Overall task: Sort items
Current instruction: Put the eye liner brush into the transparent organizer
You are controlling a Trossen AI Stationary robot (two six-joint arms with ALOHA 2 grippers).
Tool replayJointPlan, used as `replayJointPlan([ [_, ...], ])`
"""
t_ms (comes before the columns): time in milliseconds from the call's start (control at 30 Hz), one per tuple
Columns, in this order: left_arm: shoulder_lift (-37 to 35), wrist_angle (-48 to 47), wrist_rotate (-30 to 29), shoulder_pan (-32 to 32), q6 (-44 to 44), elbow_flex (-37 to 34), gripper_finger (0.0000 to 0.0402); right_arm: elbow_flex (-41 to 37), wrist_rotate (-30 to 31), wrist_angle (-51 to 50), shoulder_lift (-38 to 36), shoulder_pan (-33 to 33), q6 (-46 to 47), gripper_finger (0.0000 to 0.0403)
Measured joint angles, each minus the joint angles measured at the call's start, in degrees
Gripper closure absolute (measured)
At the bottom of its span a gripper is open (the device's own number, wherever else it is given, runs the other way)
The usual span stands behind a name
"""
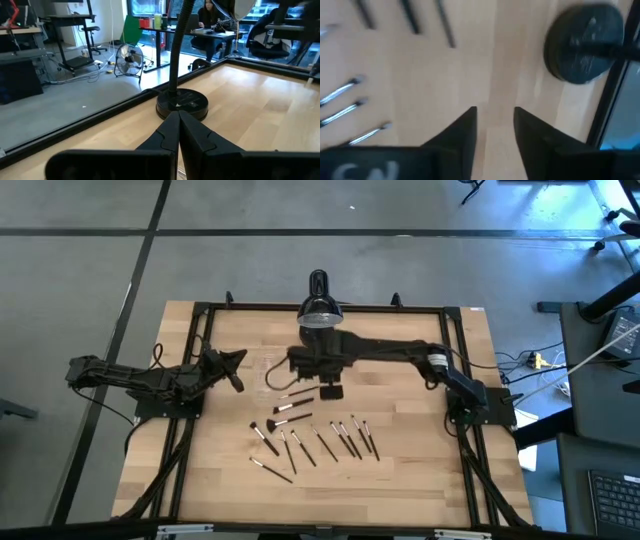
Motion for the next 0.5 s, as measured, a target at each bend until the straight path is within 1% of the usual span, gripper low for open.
replayJointPlan([
  [100, 0.0, 0.0, 0.0, 0.0, -0.1, 0.0, 0.0396, 0.0, -0.1, 0.1, 2.1, -2.1, 0.7, 0.0252],
  [167, 0.0, 0.0, 0.1, 0.0, 0.0, 0.0, 0.0396, 0.0, -0.9, 1.6, 3.5, -2.9, 0.1, 0.0251],
  [200, 0.0, 0.0, 0.1, 0.0, 0.0, 0.0, 0.0396, 0.0, -2.4, 2.5, 4.0, -3.2, -0.2, 0.0254],
  [267, 0.0, 0.0, -0.2, 0.0, 0.1, 0.0, 0.0396, 0.0, -6.5, 5.2, 4.4, -3.5, -1.3, 0.0264],
  [333, 0.0, 0.1, -1.1, 0.0, 0.8, 0.0, 0.0396, 0.0, -9.1, 8.5, 4.9, -3.6, -2.2, 0.0277],
  [433, 0.0, 0.2, -2.0, 0.0, 1.8, 0.0, 0.0396, 0.0, -11.8, 11.6, 6.1, -3.6, -3.4, 0.0299],
  [500, 0.0, 0.2, -2.3, 0.0, 2.0, 0.0, 0.0396, 0.0, -12.1, 13.1, 6.7, -3.6, -4.4, 0.0312],
])
